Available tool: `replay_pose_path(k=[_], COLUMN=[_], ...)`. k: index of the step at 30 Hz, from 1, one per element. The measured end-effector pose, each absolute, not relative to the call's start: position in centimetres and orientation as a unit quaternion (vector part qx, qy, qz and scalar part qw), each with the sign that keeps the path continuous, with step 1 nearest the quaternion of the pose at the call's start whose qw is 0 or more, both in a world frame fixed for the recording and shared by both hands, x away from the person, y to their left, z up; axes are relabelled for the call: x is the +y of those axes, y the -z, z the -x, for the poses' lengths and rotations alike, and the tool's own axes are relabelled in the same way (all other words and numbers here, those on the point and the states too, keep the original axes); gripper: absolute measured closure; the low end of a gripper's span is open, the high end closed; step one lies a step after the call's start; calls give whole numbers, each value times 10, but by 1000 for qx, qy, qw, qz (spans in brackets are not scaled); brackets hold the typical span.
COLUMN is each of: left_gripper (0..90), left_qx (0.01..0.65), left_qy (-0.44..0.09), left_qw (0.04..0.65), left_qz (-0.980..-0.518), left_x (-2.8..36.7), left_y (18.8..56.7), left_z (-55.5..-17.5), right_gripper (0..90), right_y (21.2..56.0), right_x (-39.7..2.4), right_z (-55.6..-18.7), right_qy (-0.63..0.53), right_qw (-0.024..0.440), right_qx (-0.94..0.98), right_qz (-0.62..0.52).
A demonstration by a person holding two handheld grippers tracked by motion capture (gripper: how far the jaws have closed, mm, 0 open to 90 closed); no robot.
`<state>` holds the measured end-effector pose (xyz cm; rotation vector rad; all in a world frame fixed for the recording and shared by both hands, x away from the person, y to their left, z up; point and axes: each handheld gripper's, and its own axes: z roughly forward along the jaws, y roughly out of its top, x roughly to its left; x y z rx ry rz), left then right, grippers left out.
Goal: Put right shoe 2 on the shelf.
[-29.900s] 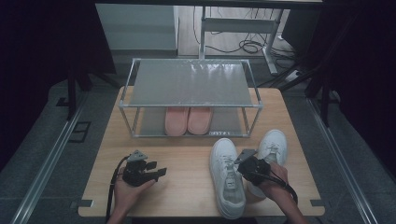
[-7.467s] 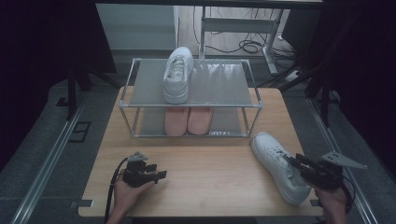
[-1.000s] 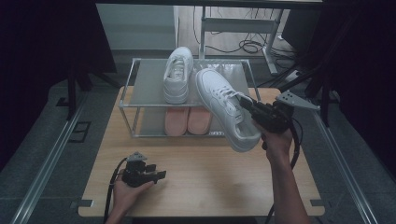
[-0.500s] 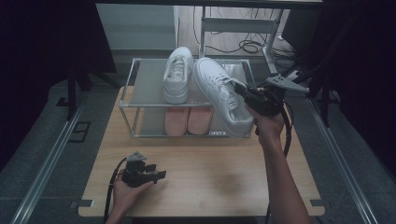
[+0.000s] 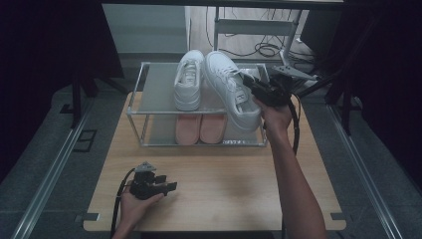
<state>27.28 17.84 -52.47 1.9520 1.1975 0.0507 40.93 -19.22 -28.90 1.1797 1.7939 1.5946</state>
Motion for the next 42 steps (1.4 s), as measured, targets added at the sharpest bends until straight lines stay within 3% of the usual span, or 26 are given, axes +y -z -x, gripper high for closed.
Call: replay_pose_path(k=[42], left_gripper=[405], left_qx=[475], left_qy=[-20], left_qw=[420], left_qz=[-773], left_x=[185], left_y=[523], left_z=[-273], right_gripper=[815], right_y=[284], right_x=[-146], right_z=[-505], right_qy=[-520], right_qw=[244], right_qx=[599], right_qz=[-559])
